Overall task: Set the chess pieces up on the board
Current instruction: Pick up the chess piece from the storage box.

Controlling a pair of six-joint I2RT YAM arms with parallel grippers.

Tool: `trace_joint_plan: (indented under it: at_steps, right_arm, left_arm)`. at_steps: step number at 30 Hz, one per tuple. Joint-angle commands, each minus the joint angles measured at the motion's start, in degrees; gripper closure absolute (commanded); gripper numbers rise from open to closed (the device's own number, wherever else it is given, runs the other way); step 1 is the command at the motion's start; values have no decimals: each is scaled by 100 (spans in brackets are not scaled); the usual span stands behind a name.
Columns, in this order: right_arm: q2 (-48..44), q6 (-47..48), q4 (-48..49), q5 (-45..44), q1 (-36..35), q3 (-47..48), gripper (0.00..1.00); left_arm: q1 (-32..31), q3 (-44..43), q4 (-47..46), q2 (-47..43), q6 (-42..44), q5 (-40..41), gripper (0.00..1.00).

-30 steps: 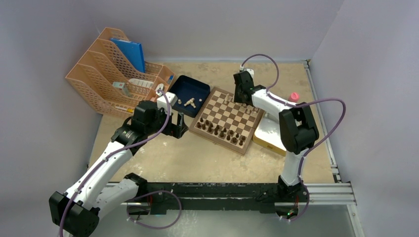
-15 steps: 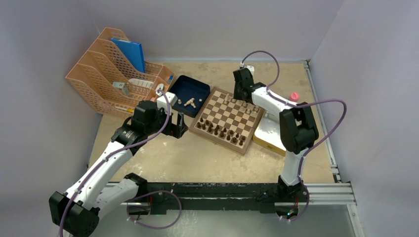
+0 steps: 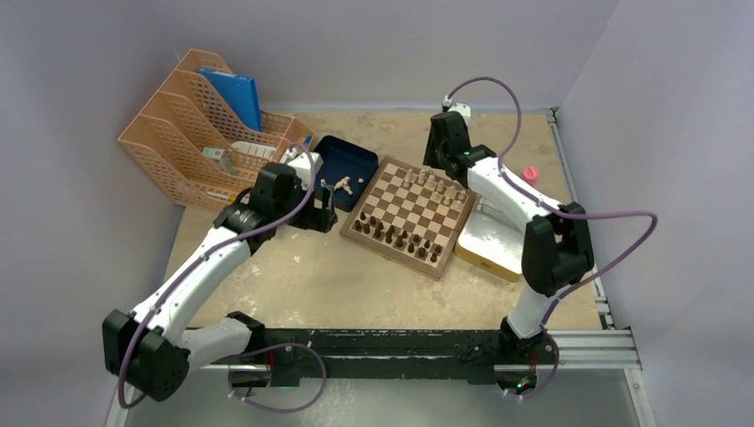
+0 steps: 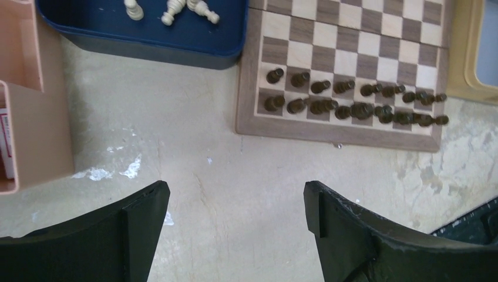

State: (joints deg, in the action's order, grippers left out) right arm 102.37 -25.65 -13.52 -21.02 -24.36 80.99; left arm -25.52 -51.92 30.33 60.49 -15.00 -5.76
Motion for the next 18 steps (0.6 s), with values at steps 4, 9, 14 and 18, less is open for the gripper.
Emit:
trace_joint_plan:
  at_steps: [4, 9, 14, 18]
  right_arm:
    - [-1081, 83, 869, 792, -125, -488, 60]
    - [-1473, 304, 1391, 1271, -238, -881, 61]
    - [-1768, 343, 1687, 1508, -239, -1101, 61]
    - [-1961, 342, 1822, 1796, -249, -1227, 62]
  left_arm:
    - [12, -1526, 150, 1436, -144, 531, 22]
    - [102, -2312, -231, 2569, -195, 469, 40]
    - [161, -3032, -278, 3679, -267, 681, 46]
    - [234, -3373, -399, 4481, -190, 1037, 52]
